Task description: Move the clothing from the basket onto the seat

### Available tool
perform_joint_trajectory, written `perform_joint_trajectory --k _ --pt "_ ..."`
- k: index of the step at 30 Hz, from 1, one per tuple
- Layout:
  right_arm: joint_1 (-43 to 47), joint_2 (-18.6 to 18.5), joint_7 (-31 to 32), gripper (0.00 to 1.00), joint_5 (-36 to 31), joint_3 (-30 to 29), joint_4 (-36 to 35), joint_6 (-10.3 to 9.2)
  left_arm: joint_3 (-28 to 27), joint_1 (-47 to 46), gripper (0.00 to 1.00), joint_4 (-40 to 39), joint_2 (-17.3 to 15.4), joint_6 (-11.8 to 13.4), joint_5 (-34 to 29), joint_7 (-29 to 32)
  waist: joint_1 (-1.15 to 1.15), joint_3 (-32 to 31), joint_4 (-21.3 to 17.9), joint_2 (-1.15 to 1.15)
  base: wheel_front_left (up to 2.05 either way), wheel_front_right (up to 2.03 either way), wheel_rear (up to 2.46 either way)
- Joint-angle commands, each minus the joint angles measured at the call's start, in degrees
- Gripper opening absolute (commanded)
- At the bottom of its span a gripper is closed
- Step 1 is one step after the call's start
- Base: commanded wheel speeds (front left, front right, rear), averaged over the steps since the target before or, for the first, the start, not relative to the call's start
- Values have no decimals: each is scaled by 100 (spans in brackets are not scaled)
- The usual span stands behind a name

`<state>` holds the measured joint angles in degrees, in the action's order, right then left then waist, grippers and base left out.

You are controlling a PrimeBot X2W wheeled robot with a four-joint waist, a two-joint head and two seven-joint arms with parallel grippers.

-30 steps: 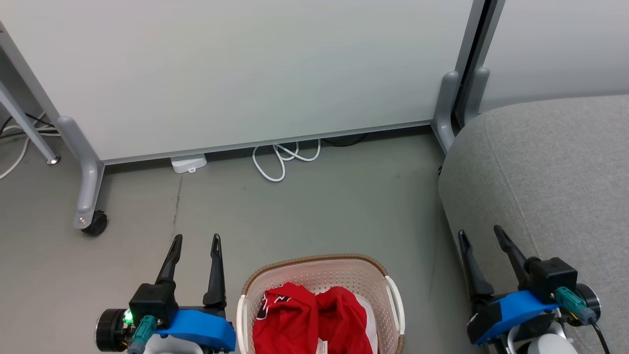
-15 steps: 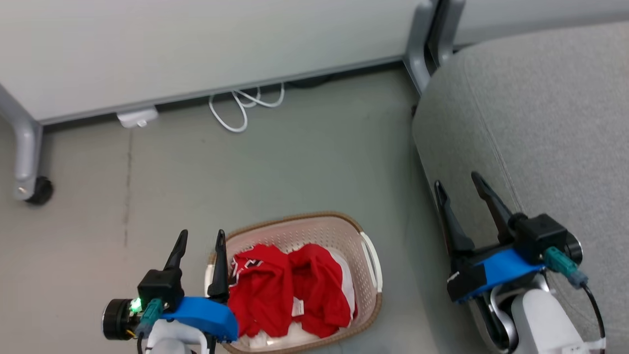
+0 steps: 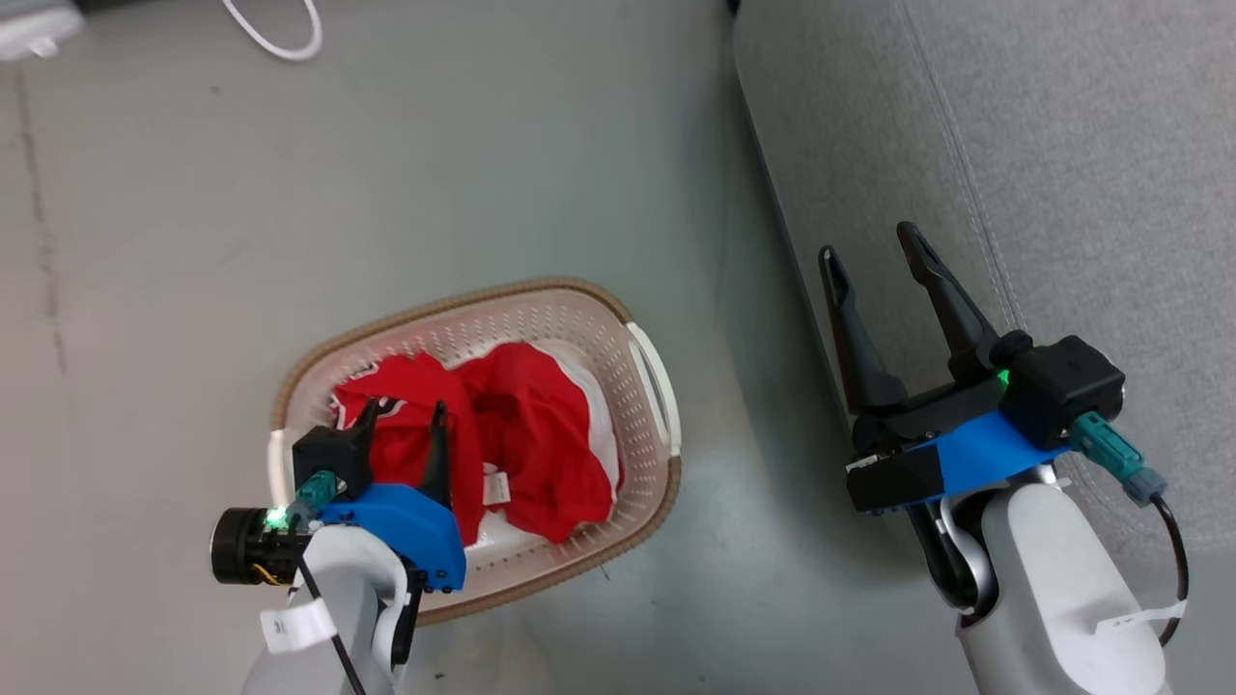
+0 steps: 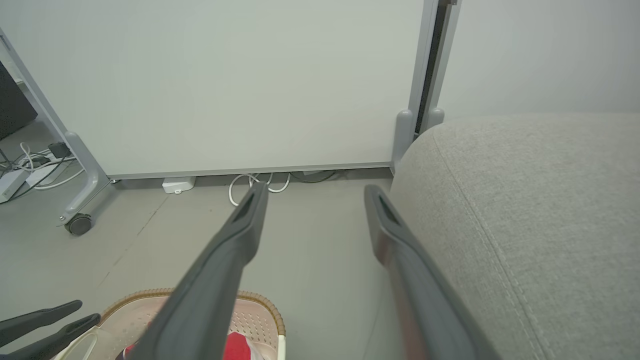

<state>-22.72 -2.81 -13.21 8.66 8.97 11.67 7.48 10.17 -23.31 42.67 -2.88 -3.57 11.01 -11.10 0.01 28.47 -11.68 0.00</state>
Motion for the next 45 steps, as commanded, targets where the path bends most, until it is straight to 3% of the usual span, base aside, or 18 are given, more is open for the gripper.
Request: perform_joint_trajectory --k 1,14,38,39,40,41,45 --pt "-122 -14 -58 100 55 41 10 3 0 -197 100 186 -31 19 15 53 -1 475 -341 0 0 0 0" --pt "-426 -14 -197 100 402 338 17 3 -130 -1070 100 1395 -192 267 163 376 -1 1266 -710 0 0 0 0" --pt "-404 -13 -207 100 675 615 -353 3 -326 -1988 100 2353 -479 604 466 252 -1 1929 -1065 0 0 0 0" --pt "-404 -13 -208 100 677 621 -355 3 -320 -2007 82 2389 -482 599 478 256 -1 1937 -1070 0 0 0 0" --pt "-402 -13 -208 100 676 625 -356 3 -310 -2028 31 2423 -482 598 484 250 -1 1942 -1073 0 0 0 0" --pt "-399 -13 -208 100 677 628 -358 3 -299 -2053 0 2453 -482 593 488 231 -1 1945 -1074 0 0 0 0" --pt "-394 -13 -208 100 681 647 -345 3 -249 -2092 0 2555 -480 549 477 188 -1 1939 -1073 0 0 0 0"
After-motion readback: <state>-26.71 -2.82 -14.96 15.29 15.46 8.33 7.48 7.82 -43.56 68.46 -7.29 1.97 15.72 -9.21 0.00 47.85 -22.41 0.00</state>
